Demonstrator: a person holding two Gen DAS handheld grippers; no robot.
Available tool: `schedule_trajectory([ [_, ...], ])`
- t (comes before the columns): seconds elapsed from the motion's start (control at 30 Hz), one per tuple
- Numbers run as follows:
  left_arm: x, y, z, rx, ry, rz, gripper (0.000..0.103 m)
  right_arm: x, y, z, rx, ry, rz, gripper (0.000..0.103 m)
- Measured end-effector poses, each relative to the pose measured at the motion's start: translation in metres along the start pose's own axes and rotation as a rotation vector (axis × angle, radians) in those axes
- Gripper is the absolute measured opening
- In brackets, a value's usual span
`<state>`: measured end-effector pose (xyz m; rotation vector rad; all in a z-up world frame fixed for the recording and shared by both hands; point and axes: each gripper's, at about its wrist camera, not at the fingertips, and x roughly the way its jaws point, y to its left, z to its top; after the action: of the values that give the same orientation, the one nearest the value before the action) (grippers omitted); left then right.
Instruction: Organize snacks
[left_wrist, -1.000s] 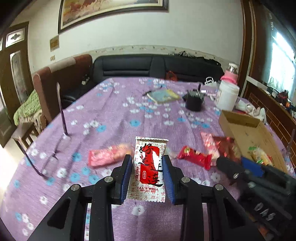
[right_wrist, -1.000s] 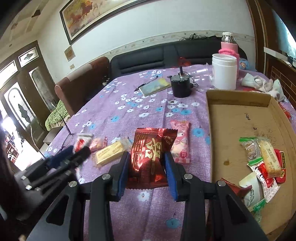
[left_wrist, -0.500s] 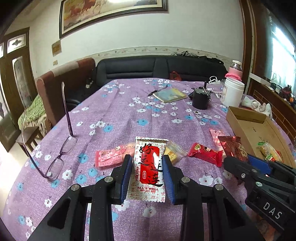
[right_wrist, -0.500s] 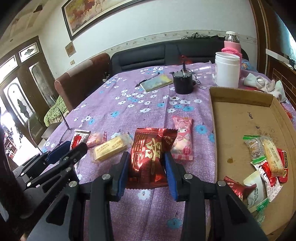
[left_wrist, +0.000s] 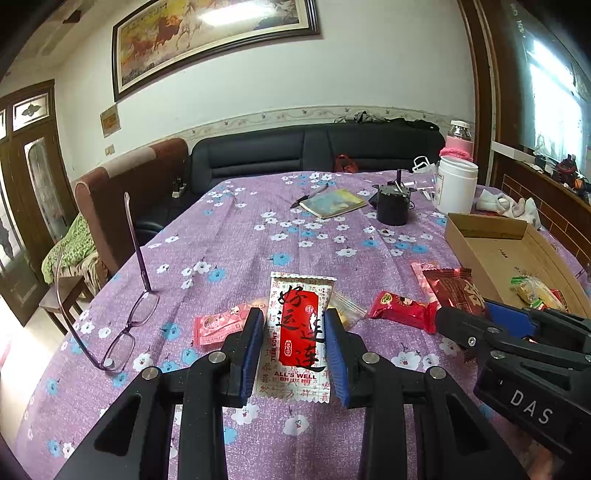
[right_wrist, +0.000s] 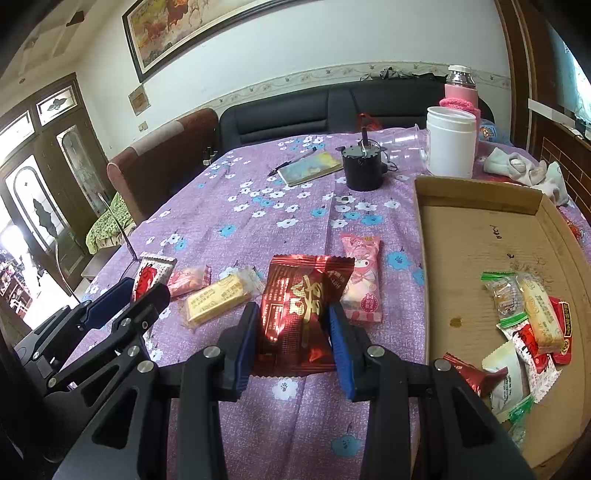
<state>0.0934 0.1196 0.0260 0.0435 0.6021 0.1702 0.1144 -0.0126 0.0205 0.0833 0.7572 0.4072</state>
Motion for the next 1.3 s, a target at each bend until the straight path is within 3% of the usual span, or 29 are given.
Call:
schedule_trajectory([
  [0.67, -0.014, -0.004, 0.000, 0.024, -0.057, -0.007, 0.035, -0.027, -0.005, 0.013, 0.003, -0.023, -0.020, 0.036],
  [0.93, -0.011, -0.008, -0.003, 0.040, -0.046, -0.003, 0.035, -0.051, -0.065, 0.008, 0.082, -0.072, -0.086, 0.036],
  [1.3, -0.005, -0.026, 0.005, 0.038, 0.042, -0.087, 0.035, -0.073, -0.123, 0.019, 0.191, -0.129, -0.092, 0.037],
])
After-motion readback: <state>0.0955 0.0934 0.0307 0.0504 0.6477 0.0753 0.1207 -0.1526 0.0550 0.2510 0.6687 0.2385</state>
